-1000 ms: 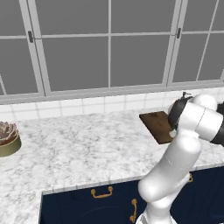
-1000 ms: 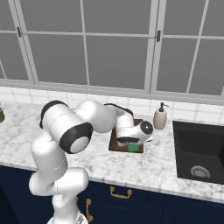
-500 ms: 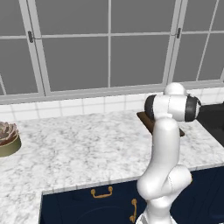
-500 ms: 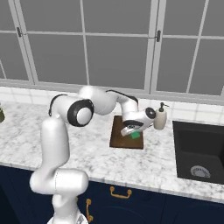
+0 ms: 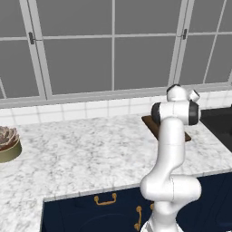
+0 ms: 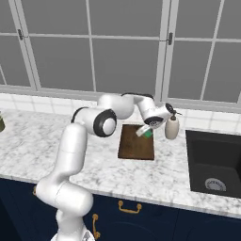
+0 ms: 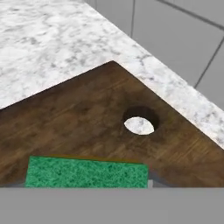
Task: Pick up the sponge from the counter and clean the cutting board by briefly scrubbing or pressing down on the cutting board. Once finished, release the sponge.
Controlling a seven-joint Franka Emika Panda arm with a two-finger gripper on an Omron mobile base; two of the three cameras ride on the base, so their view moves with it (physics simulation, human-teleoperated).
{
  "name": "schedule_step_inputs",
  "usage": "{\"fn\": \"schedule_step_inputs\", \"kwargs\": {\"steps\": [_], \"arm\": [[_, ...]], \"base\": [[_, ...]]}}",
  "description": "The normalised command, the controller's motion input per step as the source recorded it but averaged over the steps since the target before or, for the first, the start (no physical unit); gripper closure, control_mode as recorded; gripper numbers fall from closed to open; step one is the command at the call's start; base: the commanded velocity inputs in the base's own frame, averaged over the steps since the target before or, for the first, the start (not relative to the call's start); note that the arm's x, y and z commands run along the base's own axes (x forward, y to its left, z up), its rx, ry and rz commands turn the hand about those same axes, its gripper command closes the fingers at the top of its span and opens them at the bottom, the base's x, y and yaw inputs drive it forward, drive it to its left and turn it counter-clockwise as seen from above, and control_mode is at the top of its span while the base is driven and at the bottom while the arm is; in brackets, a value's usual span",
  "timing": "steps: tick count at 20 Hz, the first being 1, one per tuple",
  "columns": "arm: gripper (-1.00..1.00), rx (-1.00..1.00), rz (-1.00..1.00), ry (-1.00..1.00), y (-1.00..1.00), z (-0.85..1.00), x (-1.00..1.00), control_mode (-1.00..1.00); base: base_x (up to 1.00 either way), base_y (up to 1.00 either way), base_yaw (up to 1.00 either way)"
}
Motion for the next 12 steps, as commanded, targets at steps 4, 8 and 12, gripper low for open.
{"fn": "schedule_step_inputs", "kwargs": {"steps": [4,8,12], "arm": [[1.0,0.0,0.33,0.0,0.76,-0.05,0.3,-1.0],[1.0,0.0,0.25,-0.02,0.77,-0.34,-0.5,-1.0],[1.0,0.03,0.2,-0.04,0.48,-0.37,-1.0,-1.0]], "base": [[0.0,0.0,0.0],[0.0,0.0,0.0],[0.0,0.0,0.0]]}}
